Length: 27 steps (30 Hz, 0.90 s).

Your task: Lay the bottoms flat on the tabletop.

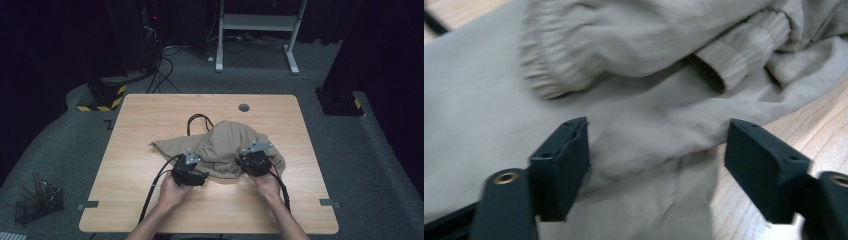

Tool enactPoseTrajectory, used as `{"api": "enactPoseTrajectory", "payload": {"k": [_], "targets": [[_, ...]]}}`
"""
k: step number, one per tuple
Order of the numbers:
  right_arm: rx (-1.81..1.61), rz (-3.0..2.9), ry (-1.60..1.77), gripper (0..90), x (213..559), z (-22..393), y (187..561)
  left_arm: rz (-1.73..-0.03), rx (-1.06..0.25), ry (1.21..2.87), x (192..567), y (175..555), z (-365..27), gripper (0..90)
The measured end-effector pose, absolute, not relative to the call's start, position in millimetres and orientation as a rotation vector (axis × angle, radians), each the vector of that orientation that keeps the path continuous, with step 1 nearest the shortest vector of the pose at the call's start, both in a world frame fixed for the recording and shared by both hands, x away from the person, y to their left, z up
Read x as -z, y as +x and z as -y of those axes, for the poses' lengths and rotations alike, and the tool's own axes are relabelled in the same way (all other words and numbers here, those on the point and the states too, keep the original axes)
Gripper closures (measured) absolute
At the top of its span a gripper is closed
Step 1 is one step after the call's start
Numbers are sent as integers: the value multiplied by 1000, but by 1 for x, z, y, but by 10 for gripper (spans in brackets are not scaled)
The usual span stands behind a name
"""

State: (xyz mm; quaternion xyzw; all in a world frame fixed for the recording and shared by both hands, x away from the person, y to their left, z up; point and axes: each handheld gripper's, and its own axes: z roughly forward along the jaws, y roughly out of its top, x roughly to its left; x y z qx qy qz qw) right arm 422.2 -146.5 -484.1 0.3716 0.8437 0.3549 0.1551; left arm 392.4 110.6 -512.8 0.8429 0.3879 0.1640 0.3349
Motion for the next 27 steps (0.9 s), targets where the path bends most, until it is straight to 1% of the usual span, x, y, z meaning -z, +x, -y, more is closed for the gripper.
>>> {"api": "enactPoseTrajectory", "payload": {"k": [1, 4, 5, 6, 8, 10, 12, 16, 18, 19, 20, 22, 23, 24, 25, 26, 27], "targets": [[-1037, -2409, 1084, 889, 483, 151, 423, -992, -431, 2212, 515, 393, -107, 416], [-1066, -2372, 1083, 893, 477, 158, 419, -978, -439, 2216, 513, 393, -108, 631], [-1066, -2372, 1083, 893, 477, 158, 419, -983, -434, 2212, 513, 394, -109, 631], [-1092, -2342, 1082, 892, 473, 166, 417, -990, -422, 2209, 512, 395, -111, 730], [-1111, -2305, 1105, 891, 470, 174, 415, -1010, -400, 2194, 510, 395, -114, 819], [-1125, -2267, 1131, 890, 467, 185, 414, -1013, -389, 2191, 509, 396, -116, 850], [-1123, -2247, 1142, 891, 466, 190, 413, -1019, -389, 2184, 506, 397, -118, 861], [-1103, -2166, 1233, 891, 465, 218, 412, -1033, -403, 2137, 496, 395, -129, 867], [-1076, -2147, 1264, 891, 468, 228, 412, -1084, -392, 2084, 492, 397, -143, 867], [-1076, -2147, 1264, 891, 468, 228, 412, -1084, -392, 2084, 492, 397, -143, 867], [-1018, -2143, 1286, 891, 474, 234, 412, -1137, -368, 2058, 492, 401, -153, 866], [-978, -2158, 1320, 885, 483, 239, 414, -1170, -359, 2065, 495, 404, -156, 859], [-972, -2160, 1339, 869, 486, 239, 414, -1171, -362, 2072, 495, 403, -156, 843], [-978, -2157, 1343, 817, 487, 240, 414, -1158, -378, 2076, 494, 401, -154, 799], [-994, -2143, 1337, 763, 484, 238, 411, -1141, -381, 2072, 492, 398, -151, 721], [-994, -2143, 1337, 763, 484, 238, 411, -1141, -381, 2072, 492, 398, -151, 640], [-1027, -2136, 1312, 718, 479, 237, 408, -1123, -366, 2063, 490, 396, -149, 640]]}}
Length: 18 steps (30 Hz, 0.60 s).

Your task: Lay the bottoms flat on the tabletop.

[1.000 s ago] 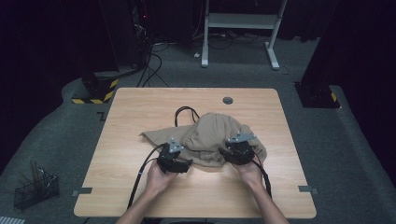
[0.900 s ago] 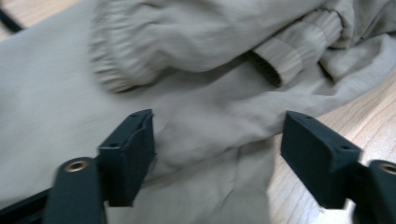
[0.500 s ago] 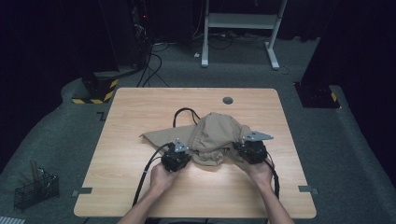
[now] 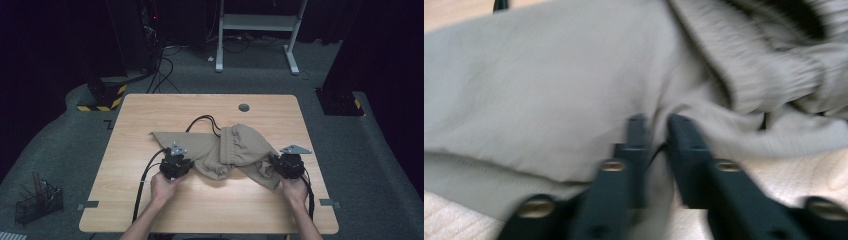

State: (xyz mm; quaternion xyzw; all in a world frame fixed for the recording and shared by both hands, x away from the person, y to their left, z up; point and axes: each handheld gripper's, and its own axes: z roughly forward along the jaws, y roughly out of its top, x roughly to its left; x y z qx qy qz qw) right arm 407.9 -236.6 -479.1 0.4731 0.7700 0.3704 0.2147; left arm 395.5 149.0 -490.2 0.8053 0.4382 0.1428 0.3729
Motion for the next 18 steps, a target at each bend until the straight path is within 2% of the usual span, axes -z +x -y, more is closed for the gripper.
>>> {"api": "enactPoseTrajectory", "payload": {"k": [1, 2, 3, 4, 9, 12, 13, 14, 15, 16, 17, 18], "targets": [[-1072, -2130, 1251, 632, 467, 230, 400, -1100, -360, 2059, 488, 393, -146, 504], [-1072, -2130, 1251, 632, 467, 230, 400, -1079, -362, 2068, 486, 390, -142, 504], [-1099, -2140, 1175, 578, 456, 219, 393, -1053, -341, 2084, 485, 387, -134, 427], [-1099, -2140, 1175, 578, 456, 219, 393, -1053, -341, 2084, 485, 387, -134, 406], [-1152, -2235, 1023, 512, 447, 182, 392, -1071, -312, 2147, 492, 393, -116, 382], [-1090, -2308, 1023, 491, 459, 165, 401, -1094, -303, 2175, 500, 398, -109, 425], [-1062, -2335, 1039, 522, 465, 162, 406, -1095, -292, 2184, 502, 400, -108, 464], [-1032, -2363, 1045, 609, 470, 160, 410, -1086, -281, 2199, 504, 401, -106, 518], [-1032, -2363, 1045, 609, 470, 160, 410, -1072, -267, 2216, 506, 401, -106, 518], [-998, -2395, 1056, 709, 475, 158, 413, -1051, -268, 2221, 506, 402, -106, 569], [-988, -2443, 1072, 867, 481, 159, 418, -1055, -254, 2218, 507, 402, -106, 657], [-988, -2443, 1072, 867, 481, 159, 418, -1060, -242, 2225, 506, 403, -108, 657]]}}
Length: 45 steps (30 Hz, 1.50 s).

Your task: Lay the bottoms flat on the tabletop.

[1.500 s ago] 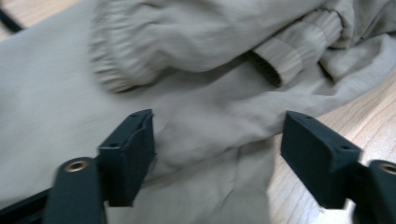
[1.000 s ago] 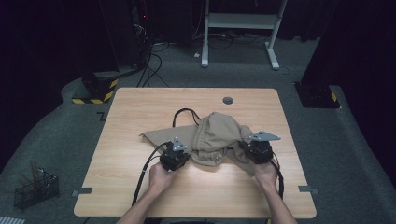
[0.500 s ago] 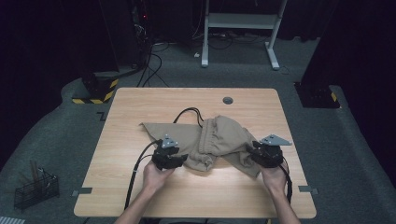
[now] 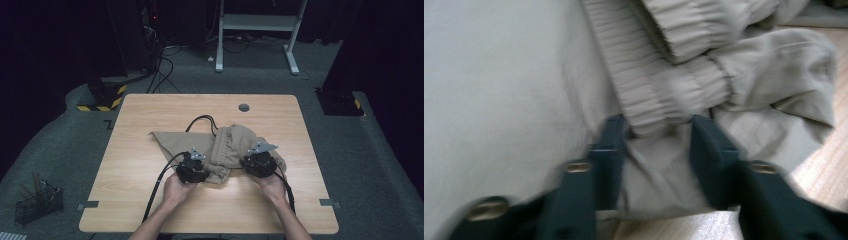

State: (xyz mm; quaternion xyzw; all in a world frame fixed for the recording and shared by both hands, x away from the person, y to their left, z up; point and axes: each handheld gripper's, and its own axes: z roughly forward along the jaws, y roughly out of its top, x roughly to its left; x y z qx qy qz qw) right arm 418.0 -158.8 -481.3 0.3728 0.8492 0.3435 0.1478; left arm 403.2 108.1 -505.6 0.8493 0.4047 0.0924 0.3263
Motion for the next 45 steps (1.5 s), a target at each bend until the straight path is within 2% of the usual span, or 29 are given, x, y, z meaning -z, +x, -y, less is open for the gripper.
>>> {"api": "enactPoseTrajectory", "payload": {"k": [1, 4, 11, 17, 20, 21, 22, 23, 24, 25, 26, 28, 29, 35, 37, 41, 43, 45], "targets": [[-1003, -2441, 1073, 899, 482, 163, 418, -1060, -262, 2231, 505, 402, -111, 818], [-1057, -2394, 1072, 900, 473, 174, 413, -1063, -242, 2222, 505, 400, -117, 886], [-1101, -2225, 1146, 900, 453, 212, 409, -1074, -308, 2175, 495, 398, -127, 897], [-1081, -2136, 1223, 890, 453, 232, 406, -1104, -335, 2127, 484, 400, -143, 895], [-1139, -2173, 1116, 726, 453, 218, 396, -1110, -302, 2113, 487, 402, -144, 889], [-1154, -2202, 1092, 687, 454, 211, 394, -1111, -287, 2110, 488, 402, -143, 876], [-1183, -2239, 1068, 612, 456, 198, 394, -1112, -267, 2099, 490, 402, -143, 764], [-1183, -2239, 1068, 612, 456, 198, 394, -1116, -249, 2088, 491, 402, -142, 764], [-1180, -2247, 1063, 565, 457, 192, 396, -1127, -245, 2085, 493, 402, -141, 666], [-1148, -2283, 1081, 487, 463, 181, 403, -1135, -259, 2094, 494, 402, -139, 525], [-1148, -2283, 1081, 487, 463, 181, 403, -1137, -273, 2104, 495, 403, -138, 525], [-1074, -2334, 1105, 445, 475, 168, 415, -1145, -283, 2116, 496, 404, -135, 426], [-1074, -2334, 1105, 445, 475, 168, 415, -1142, -290, 2124, 496, 405, -134, 426], [-957, -2453, 1042, 527, 498, 146, 422, -1092, -303, 2162, 497, 409, -117, 429], [-980, -2450, 1023, 612, 498, 144, 420, -1078, -265, 2154, 499, 412, -112, 464], [-1009, -2441, 1023, 851, 495, 146, 418, -1076, -246, 2164, 499, 414, -111, 548], [-1024, -2432, 1014, 886, 493, 149, 418, -1086, -231, 2172, 500, 415, -113, 608], [-1042, -2407, 1011, 892, 489, 152, 417, -1095, -221, 2167, 500, 415, -114, 627]]}}
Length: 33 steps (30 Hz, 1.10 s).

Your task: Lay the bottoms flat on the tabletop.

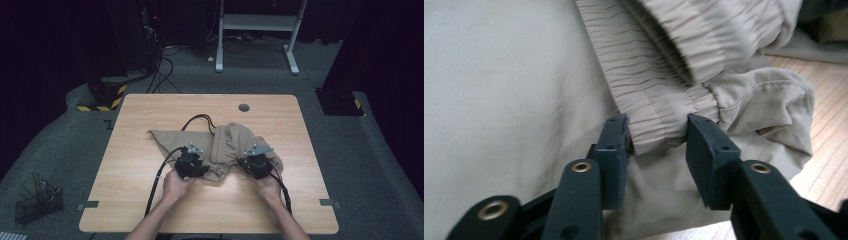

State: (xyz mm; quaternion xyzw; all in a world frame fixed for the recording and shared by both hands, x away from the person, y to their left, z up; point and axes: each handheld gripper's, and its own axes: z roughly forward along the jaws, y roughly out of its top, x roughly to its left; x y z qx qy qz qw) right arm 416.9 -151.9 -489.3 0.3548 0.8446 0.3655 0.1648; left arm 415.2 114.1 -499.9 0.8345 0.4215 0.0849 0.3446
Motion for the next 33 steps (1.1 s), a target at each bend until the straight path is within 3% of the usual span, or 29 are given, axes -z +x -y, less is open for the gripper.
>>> {"api": "enactPoseTrajectory", "payload": {"k": [10, 17, 19, 20, 21, 22, 23, 24, 26, 33], "targets": [[-1064, -2110, 1181, 891, 459, 201, 424, -1090, -200, 2168, 508, 415, -115, 663], [-960, -2071, 1386, 878, 490, 233, 437, -1095, -199, 2170, 507, 415, -115, 657], [-960, -2073, 1380, 851, 491, 231, 436, -1099, -241, 2158, 503, 411, -114, 596], [-979, -2073, 1360, 797, 490, 230, 431, -1096, -253, 2151, 502, 408, -114, 512], [-979, -2073, 1360, 797, 490, 230, 431, -1096, -268, 2152, 499, 405, -113, 512], [-1000, -2083, 1332, 724, 487, 228, 427, -1093, -284, 2149, 497, 401, -113, 405], [-1000, -2083, 1332, 724, 487, 228, 427, -1084, -290, 2142, 493, 397, -113, 405], [-1005, -2094, 1299, 671, 483, 226, 421, -1077, -291, 2128, 490, 393, -114, 349], [-1008, -2105, 1262, 624, 479, 223, 414, -1056, -274, 2108, 481, 379, -112, 327], [-1054, -2139, 1155, 583, 469, 211, 395, -1017, -251, 2195, 486, 367, -87, 315]]}}
